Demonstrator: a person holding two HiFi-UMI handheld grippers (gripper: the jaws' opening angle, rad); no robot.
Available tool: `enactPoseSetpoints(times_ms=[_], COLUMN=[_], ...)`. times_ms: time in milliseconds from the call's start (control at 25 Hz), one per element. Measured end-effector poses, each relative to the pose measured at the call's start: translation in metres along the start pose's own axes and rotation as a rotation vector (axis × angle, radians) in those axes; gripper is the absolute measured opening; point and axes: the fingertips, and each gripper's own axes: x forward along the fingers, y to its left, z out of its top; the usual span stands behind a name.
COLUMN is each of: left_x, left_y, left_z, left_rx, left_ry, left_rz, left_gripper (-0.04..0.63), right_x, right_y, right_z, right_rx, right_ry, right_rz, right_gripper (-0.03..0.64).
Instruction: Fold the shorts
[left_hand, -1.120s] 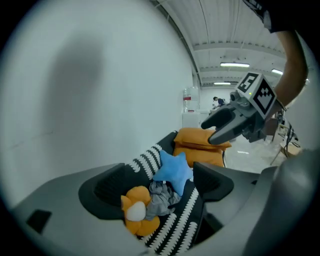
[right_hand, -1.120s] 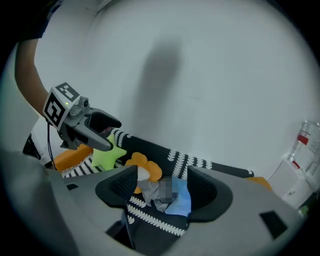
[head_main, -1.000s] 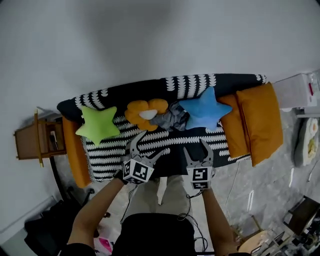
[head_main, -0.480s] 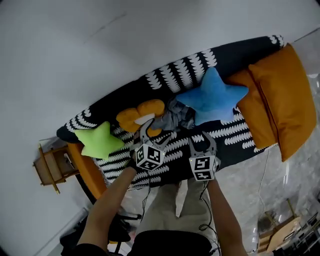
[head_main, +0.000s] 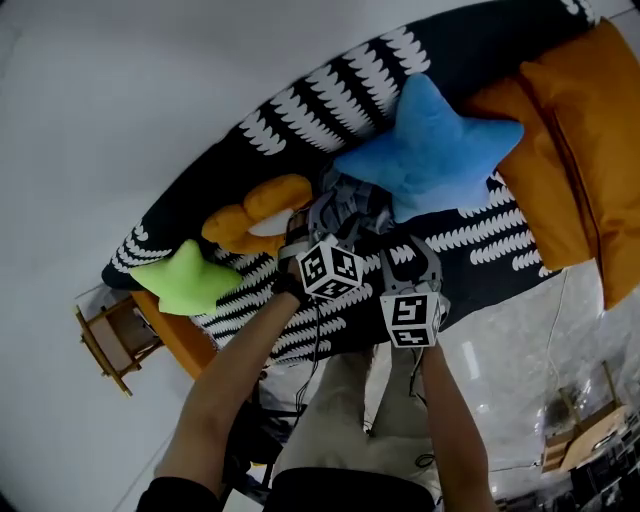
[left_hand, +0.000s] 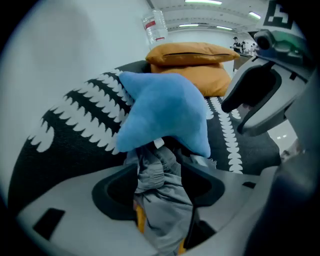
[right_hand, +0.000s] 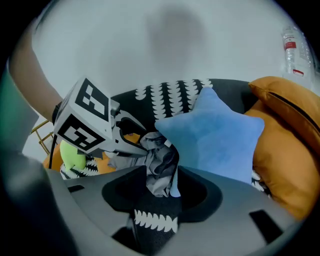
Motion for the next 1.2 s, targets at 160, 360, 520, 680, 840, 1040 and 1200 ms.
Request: enactPoseSetpoints(times_ms=[160, 360, 520, 680, 840, 1040, 1200], left_x=[0.034, 0.035, -0.001, -0.056, -0.107, -0.167, -0.177], left_y=[-0.004, 0.022, 0.020, 0.029, 0.035, 0.046, 0.053], left_z=[-0.026, -0.046, -0.029, -0.033, -0.061, -0.103, -0.115], left_rx=[0.033, -0.116, -0.204, -0.345, -0.556, -0.747, -0.846], left_ry=[0.105, 0.158, 0.046, -0.043, -0.079, -0.119, -0.155], left_rz=[0.027, 0.097, 0.061, 0.019, -0.056, -0.089, -0.103], left_gripper=[0.277, 0.130, 0.127, 0.127, 0.126, 0.124, 0.124], right_x=[-0.002, -0.003, -0.008, -0.009, -0.009, 0.004, 0.038], right_y=[-0.017, -0.023, -0.019, 0.004, 0.023, 0.054, 0.078], right_z=[-0.023, -0.029, -0.035, -0.029, -0.039, -0.054, -0.062], right_rx=[0.044, 0.036, 0.035, 0.001, -0.037, -0.048, -0.024], right_ry=[0.029, 0.036, 0.040, 0.035, 0.063, 0.098, 0.106], right_rz=[-0.027, -0.044, -0.053, -0.035, -0.012, 0.040, 0.081], right_gripper=[0.209, 0.207, 0.202, 0.199, 0.192, 0.176, 0.106])
